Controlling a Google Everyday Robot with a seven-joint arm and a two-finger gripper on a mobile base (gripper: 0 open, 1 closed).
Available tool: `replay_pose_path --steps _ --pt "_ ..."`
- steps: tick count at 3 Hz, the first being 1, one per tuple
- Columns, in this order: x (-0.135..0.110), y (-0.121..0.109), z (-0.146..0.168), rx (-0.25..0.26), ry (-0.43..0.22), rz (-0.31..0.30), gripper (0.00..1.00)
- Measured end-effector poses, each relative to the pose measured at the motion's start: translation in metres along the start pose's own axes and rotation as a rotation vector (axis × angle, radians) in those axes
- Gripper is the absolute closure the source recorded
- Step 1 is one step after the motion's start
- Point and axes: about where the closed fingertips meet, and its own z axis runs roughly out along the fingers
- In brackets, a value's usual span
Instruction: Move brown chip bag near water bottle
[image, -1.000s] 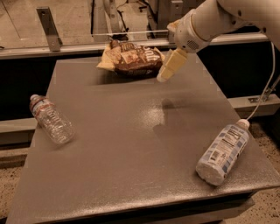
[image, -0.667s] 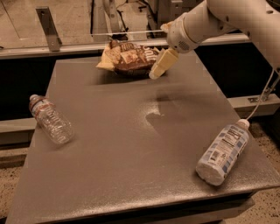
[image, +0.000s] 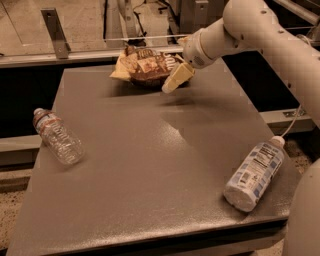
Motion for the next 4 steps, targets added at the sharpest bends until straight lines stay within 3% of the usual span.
replay_pose_path --steps 2,4 --pt "0.006 -0.004 0.019 -0.014 -0.02 0.024 0.41" --pt "-0.009 -0.003 0.0 0.011 -0.08 -0.006 0.87"
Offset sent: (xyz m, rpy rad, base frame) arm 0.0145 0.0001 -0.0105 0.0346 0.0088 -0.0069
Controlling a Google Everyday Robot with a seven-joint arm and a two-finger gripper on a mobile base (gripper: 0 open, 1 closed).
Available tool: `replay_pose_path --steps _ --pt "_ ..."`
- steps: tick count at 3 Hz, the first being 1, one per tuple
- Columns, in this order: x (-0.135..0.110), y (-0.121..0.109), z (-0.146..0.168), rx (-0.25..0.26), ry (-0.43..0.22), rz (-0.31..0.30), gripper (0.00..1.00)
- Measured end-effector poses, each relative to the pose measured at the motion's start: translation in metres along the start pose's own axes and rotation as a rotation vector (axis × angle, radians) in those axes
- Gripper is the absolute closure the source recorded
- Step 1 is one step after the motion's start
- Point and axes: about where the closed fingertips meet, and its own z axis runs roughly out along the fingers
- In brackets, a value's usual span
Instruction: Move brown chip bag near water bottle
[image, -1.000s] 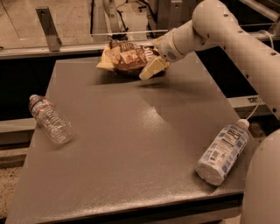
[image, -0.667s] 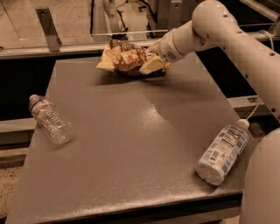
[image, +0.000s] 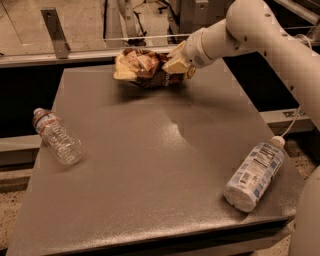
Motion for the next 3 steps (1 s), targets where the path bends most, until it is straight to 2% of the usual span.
replay_pose_path --steps 1,2,3 --pt "-0.023 0.001 -0.019 0.023 -0.043 -0.038 1.0" --pt "-0.056 0.018 -0.029 0.007 -0.094 -0.105 1.0" --pt "-0.083 0.04 -0.025 -0.027 -0.135 -0.166 1.0"
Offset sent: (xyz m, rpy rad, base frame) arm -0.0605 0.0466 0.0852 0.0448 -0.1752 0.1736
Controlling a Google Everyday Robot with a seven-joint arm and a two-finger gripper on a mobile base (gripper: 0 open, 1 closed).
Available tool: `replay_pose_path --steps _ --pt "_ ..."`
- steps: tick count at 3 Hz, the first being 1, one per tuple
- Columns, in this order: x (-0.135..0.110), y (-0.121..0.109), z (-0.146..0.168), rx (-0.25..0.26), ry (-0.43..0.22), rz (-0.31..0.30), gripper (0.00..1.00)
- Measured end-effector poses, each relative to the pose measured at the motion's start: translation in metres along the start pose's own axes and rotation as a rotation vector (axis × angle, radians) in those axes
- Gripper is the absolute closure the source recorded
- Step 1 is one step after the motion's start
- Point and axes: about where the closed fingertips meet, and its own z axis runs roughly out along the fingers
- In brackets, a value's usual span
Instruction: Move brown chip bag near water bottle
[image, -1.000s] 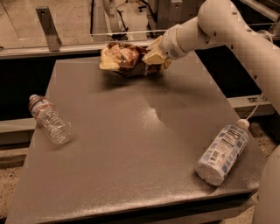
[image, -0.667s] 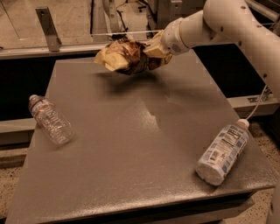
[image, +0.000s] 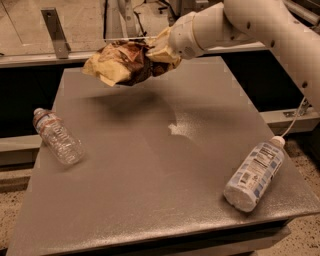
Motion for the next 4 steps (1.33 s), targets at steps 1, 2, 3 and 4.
replay_pose_path --steps 1,2,3,4 --pt "-0.023 0.024 0.016 -0.044 -0.037 -0.038 1.0" --pt "-0.031 0.037 0.026 -0.068 -0.053 -0.047 1.0" --pt "-0.034 0.05 0.038 -0.096 -0.063 -0.04 1.0" --pt "-0.033 0.065 0.051 -0.128 -0.066 -0.023 0.82"
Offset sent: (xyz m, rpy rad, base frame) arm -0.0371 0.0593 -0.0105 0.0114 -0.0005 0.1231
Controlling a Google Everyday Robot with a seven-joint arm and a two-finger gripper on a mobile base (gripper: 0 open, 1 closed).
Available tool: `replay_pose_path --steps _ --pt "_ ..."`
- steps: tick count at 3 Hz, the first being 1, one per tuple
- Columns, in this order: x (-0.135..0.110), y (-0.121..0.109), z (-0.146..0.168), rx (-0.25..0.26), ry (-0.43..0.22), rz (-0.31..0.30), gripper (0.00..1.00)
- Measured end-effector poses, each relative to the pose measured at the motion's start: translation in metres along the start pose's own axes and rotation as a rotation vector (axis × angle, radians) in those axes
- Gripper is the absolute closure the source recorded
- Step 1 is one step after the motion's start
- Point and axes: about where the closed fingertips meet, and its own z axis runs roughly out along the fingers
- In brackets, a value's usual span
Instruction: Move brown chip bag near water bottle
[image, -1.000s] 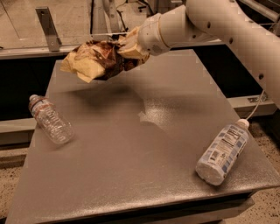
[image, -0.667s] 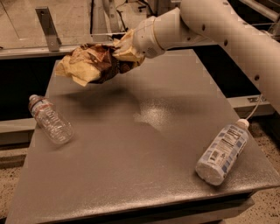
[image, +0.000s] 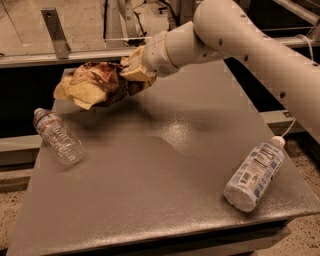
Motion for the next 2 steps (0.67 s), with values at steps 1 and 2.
replay_pose_path --steps 1,2 --pt "0.002 0.0076 0.0082 -0.02 0.001 0.013 0.59" --pt "0.0048 0.0115 0.0122 -0.029 0.002 0.022 0.35"
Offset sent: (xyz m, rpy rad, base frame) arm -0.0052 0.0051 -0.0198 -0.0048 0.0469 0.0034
